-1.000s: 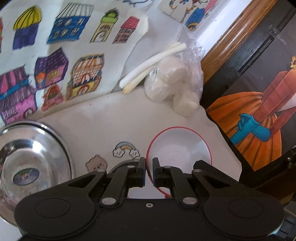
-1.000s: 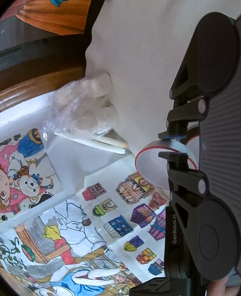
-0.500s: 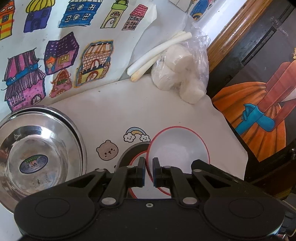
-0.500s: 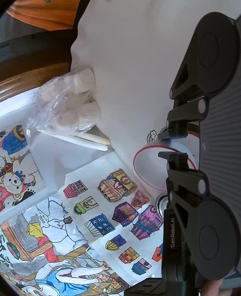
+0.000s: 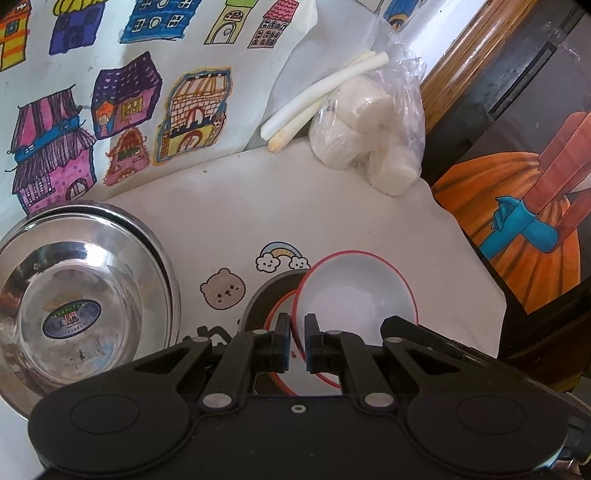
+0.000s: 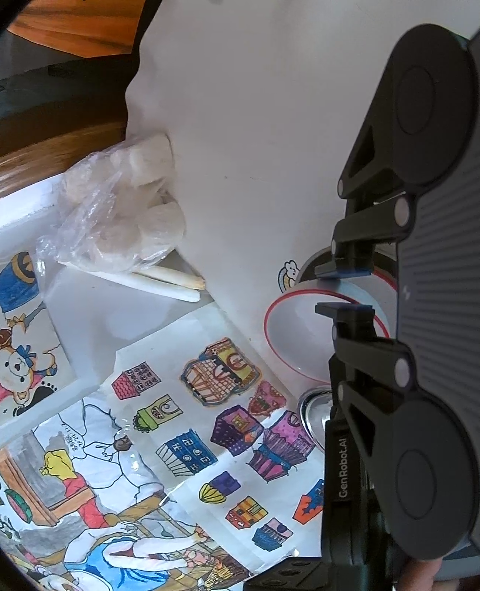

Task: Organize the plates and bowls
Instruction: 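Lower the white bowl into the steel bowl onto the first white bowl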

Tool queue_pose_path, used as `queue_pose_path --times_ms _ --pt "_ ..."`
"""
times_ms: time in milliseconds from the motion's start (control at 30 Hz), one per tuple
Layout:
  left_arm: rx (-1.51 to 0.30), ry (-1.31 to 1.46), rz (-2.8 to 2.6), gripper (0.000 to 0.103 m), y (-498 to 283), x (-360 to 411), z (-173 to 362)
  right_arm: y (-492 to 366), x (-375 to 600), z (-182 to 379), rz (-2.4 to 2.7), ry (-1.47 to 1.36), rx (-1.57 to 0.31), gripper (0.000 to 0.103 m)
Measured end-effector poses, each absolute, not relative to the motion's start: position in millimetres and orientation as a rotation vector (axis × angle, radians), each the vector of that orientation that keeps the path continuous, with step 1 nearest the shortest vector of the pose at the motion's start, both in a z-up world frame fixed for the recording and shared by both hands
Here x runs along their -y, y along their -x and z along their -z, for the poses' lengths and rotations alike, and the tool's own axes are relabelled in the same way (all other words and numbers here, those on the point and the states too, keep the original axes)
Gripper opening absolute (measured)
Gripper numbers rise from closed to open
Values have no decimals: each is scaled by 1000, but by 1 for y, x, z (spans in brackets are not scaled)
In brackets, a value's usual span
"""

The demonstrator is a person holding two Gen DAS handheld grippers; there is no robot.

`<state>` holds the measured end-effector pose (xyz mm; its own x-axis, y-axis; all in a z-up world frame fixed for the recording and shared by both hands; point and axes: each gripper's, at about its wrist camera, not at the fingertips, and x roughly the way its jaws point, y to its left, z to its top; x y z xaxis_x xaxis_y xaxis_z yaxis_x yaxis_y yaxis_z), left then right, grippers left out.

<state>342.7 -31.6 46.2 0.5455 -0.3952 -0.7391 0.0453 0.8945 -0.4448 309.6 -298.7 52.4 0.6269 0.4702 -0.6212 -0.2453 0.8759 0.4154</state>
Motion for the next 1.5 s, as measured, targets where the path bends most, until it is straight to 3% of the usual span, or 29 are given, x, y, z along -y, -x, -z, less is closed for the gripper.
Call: queue_pose_path --times_ms 1500 --pt "-1006 344 297 10 -337 35 -44 -312 295 -46 -414 -274 -869 15"
